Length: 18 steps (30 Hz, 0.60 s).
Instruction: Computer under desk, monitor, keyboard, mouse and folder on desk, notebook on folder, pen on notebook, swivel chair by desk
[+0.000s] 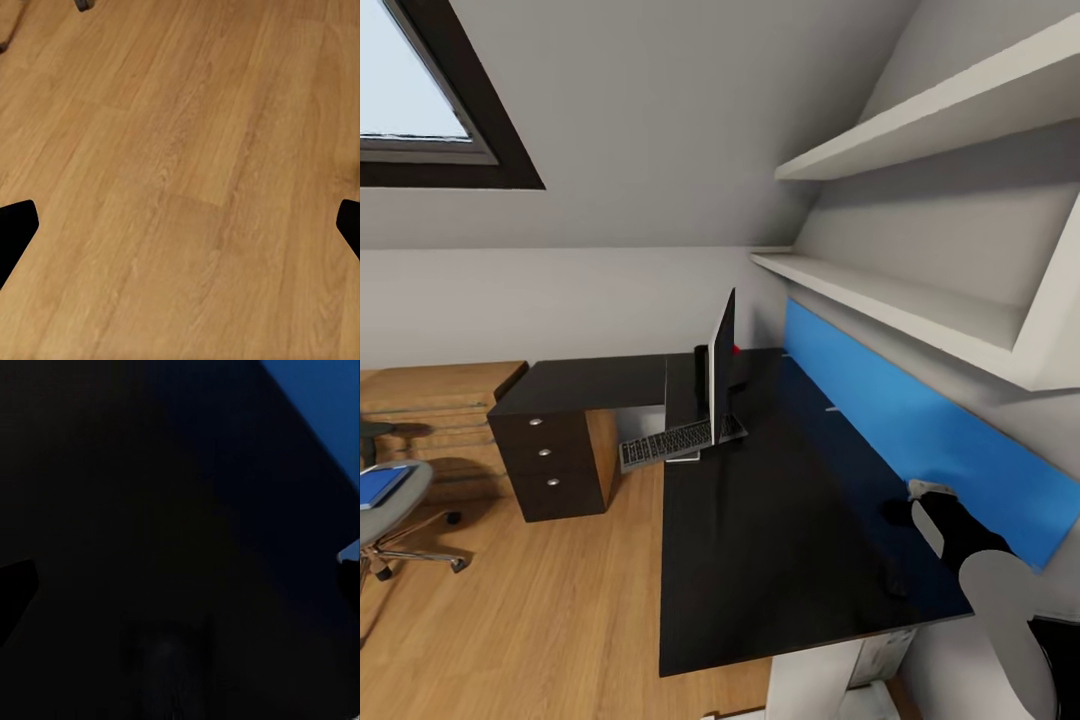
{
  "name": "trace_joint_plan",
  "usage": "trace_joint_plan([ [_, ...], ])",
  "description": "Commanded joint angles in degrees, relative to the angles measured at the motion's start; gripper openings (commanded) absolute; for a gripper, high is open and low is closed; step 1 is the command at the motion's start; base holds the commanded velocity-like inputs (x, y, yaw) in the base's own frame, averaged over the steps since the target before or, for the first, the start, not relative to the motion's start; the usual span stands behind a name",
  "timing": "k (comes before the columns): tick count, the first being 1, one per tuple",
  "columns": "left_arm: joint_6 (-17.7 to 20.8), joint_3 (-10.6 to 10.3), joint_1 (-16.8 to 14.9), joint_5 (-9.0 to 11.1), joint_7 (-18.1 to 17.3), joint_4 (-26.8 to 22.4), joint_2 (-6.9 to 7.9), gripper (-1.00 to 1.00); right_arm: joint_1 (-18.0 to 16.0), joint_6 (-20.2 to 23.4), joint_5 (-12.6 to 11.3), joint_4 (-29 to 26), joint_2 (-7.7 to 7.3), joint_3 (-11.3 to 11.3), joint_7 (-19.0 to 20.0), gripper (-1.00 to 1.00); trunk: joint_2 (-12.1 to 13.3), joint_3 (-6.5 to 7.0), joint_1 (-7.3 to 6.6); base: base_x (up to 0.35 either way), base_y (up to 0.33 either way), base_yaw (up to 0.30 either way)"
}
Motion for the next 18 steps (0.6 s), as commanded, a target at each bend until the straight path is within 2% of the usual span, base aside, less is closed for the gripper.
trace_joint_plan([
  [1, -0.15, 0.36, -0.04, -0.26, 0.0, 0.02, -0.02, 1.0, -0.02, 0.47, -0.53, -0.08, 0.14, -0.05, -0.3, 1.0, -0.48, -0.26, 0.23, 0.0, 0.0, 0.0],
  [10, -0.14, 0.32, -0.04, -0.34, -0.15, 0.04, -0.03, 1.0, 0.15, 2.11, -0.48, 0.63, 0.59, 0.17, 0.8, 1.0, -4.09, -1.88, 2.21, 0.0, 0.0, 0.0],
  [18, -0.14, 0.25, -0.04, -0.35, -0.2, 0.04, -0.03, 1.0, 0.17, 2.28, -0.48, 2.35, 0.52, 0.2, 1.43, 1.0, -4.09, -1.88, 2.21, 0.0, 0.0, 0.0],
])
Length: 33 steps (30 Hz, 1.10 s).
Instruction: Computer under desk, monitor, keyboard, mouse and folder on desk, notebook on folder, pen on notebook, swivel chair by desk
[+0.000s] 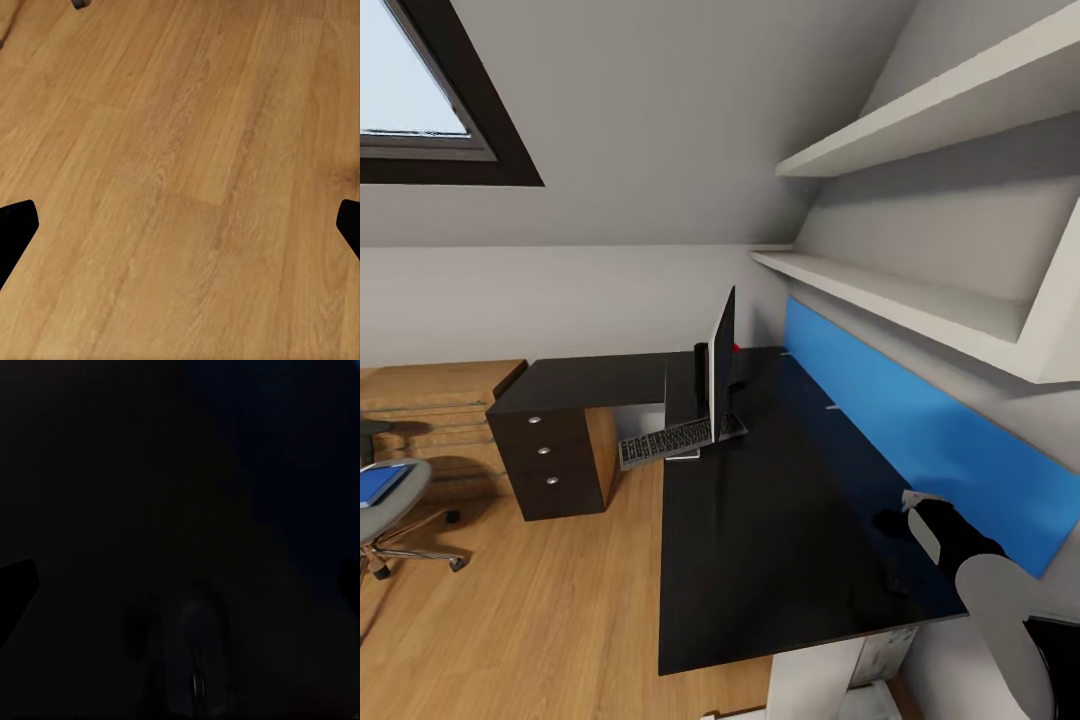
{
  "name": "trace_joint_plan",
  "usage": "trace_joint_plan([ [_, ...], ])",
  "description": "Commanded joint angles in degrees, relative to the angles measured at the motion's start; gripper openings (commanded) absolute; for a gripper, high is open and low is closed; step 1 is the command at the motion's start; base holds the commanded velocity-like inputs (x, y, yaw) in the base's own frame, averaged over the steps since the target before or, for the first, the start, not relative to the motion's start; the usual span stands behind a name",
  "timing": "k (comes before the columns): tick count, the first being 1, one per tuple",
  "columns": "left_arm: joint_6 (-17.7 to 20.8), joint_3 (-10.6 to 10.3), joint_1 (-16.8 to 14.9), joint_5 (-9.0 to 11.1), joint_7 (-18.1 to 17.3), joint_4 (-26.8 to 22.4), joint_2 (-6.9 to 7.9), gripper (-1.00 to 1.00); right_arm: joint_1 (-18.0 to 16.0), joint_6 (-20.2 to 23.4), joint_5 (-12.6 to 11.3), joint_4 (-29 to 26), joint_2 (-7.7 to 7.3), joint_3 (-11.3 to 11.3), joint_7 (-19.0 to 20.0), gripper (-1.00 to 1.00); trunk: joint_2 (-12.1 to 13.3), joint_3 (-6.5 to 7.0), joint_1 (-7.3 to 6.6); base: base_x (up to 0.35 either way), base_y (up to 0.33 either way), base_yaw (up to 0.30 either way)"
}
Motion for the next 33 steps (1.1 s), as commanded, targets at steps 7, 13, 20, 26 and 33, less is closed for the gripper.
trace_joint_plan([
  [7, -0.15, 0.34, -0.04, -0.37, -0.18, 0.02, 0.03, 1.0, -0.04, 0.28, -0.57, 0.06, -0.04, -0.07, -0.24, 1.0, -0.05, -0.08, 0.01, 0.0, 0.0, 0.0],
  [13, -0.15, 0.33, -0.04, -0.35, -0.22, 0.09, 0.06, 1.0, -0.04, 0.27, -0.57, 0.08, -0.05, -0.07, -0.22, 1.0, -0.05, -0.08, 0.01, -0.001, 0.0, 0.0],
  [20, -0.15, 0.33, -0.04, -0.34, -0.23, 0.11, 0.07, 1.0, -0.02, 0.27, -0.57, 0.09, -0.11, -0.08, -0.2, 1.0, -0.05, -0.08, 0.01, -0.116, 0.0, 0.0],
  [26, -0.15, 0.33, -0.04, -0.39, -0.23, 0.11, 0.07, 1.0, -0.05, 0.27, -0.57, 0.09, -0.23, -0.08, -0.14, 1.0, -0.05, -0.08, 0.01, -0.073, 0.0, 0.0],
  [33, -0.15, 0.4, -0.04, -0.34, -0.16, 0.11, 0.14, 1.0, -0.05, 0.27, -0.51, 0.09, -0.24, -0.09, 1.05, 1.0, -0.05, -0.08, 0.01, -0.014, 0.0, 0.0],
])
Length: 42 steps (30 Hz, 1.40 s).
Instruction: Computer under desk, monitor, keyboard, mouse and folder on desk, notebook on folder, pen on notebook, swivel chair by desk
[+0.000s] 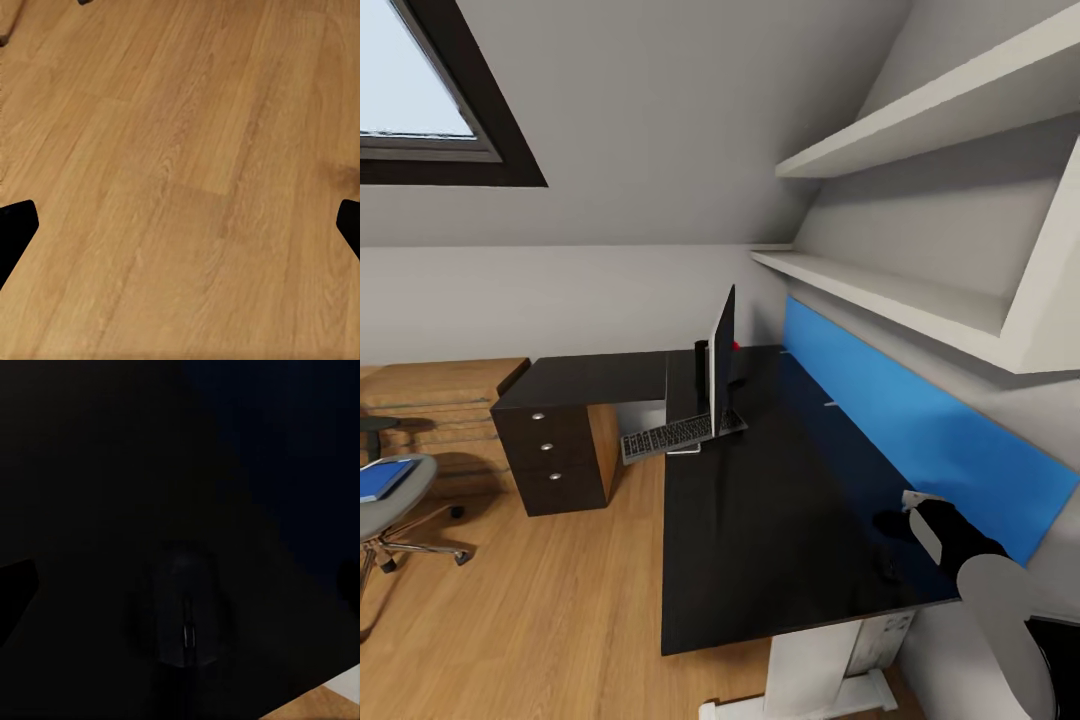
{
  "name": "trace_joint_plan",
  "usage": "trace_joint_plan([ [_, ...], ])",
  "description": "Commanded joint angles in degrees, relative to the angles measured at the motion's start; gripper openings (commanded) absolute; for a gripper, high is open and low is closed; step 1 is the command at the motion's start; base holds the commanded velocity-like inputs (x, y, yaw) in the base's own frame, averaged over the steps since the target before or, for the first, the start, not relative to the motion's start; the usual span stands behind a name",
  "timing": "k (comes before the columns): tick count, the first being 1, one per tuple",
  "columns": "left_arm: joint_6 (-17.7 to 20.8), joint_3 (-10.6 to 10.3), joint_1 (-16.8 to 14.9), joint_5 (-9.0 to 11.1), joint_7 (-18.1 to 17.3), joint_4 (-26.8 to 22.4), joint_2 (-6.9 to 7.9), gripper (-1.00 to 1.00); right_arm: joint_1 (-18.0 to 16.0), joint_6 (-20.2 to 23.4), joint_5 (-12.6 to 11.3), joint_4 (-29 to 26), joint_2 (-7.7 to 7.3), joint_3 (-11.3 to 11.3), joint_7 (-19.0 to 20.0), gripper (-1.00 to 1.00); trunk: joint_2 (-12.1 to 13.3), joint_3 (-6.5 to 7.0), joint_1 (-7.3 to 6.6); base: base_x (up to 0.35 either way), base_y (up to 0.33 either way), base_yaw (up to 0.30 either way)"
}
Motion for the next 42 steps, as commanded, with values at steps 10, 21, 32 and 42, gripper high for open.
trace_joint_plan([
  [10, -0.23, 0.57, -0.04, -0.18, 0.18, -0.06, -0.01, 1.0, -0.02, 0.26, -0.53, -0.17, -0.08, -0.07, 0.39, 1.0, -0.05, -0.08, 0.01, -0.001, 0.0, 0.0],
  [21, -0.24, 0.73, -0.04, -0.1, 0.42, -0.06, -0.01, 1.0, -0.04, 0.38, -0.56, -0.11, -0.92, -0.07, 4.96, 1.0, -0.05, -0.08, 0.01, 0.0, 0.0, 0.0],
  [32, -0.24, 0.73, -0.04, -0.07, 0.45, -0.08, -0.01, 1.0, -0.04, 3.19, -0.97, -0.11, -3.4, -0.33, 9.42, 1.0, -0.05, -0.08, 0.01, 0.0, 0.0, 0.0],
  [42, -0.24, 0.73, -0.04, -0.07, 0.45, -0.1, -0.01, 1.0, -0.02, 3.41, -1.05, -0.14, -3.66, -0.42, 9.83, 1.0, -3.66, -1.69, 1.98, 0.0, 0.0, 0.0],
])
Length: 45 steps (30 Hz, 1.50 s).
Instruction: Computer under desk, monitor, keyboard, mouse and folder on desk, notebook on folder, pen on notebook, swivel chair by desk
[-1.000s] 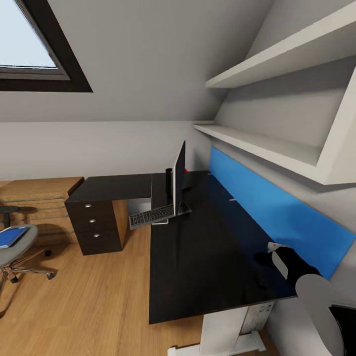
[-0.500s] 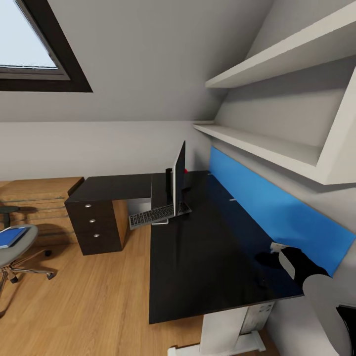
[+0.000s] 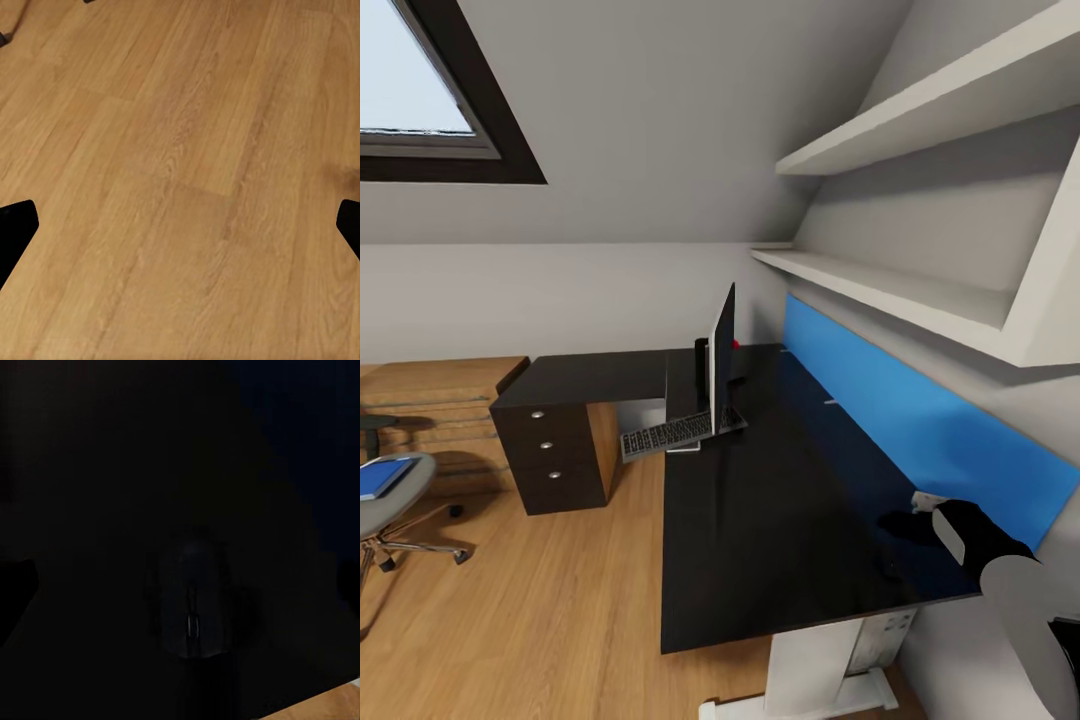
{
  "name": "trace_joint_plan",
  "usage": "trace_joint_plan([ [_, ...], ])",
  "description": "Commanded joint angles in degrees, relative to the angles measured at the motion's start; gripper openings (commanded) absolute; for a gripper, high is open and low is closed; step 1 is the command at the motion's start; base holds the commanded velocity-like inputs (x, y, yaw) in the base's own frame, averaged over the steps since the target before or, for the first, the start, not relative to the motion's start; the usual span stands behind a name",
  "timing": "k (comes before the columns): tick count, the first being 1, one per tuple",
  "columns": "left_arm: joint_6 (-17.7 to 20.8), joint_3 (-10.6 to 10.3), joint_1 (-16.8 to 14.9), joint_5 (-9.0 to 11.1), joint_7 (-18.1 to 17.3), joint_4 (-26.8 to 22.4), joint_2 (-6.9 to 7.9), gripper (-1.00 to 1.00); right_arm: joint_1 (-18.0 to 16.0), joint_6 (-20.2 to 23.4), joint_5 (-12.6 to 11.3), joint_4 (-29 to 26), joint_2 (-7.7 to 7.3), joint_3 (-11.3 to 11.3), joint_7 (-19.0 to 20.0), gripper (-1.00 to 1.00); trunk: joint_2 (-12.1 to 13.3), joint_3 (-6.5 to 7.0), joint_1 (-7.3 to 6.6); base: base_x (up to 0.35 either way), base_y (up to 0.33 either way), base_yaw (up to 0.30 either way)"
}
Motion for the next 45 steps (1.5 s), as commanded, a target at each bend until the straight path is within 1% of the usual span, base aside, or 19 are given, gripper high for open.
trace_joint_plan([
  [1, -0.15, 0.39, -0.04, -0.29, 0.0, 0.03, -0.02, 1.0, -0.03, 0.32, -0.43, -0.07, 0.0, -0.16, -0.02, 1.0, -0.47, -0.26, 0.23, 0.0, 0.0, 0.0],
  [45, -0.16, 0.38, -0.04, -0.29, 0.0, -0.02, -0.02, 1.0, -0.04, 0.32, -0.35, -0.04, -0.01, -0.17, -0.04, 1.0, -18.11, -8.16, 9.89, 0.0, 0.0, 0.0],
])
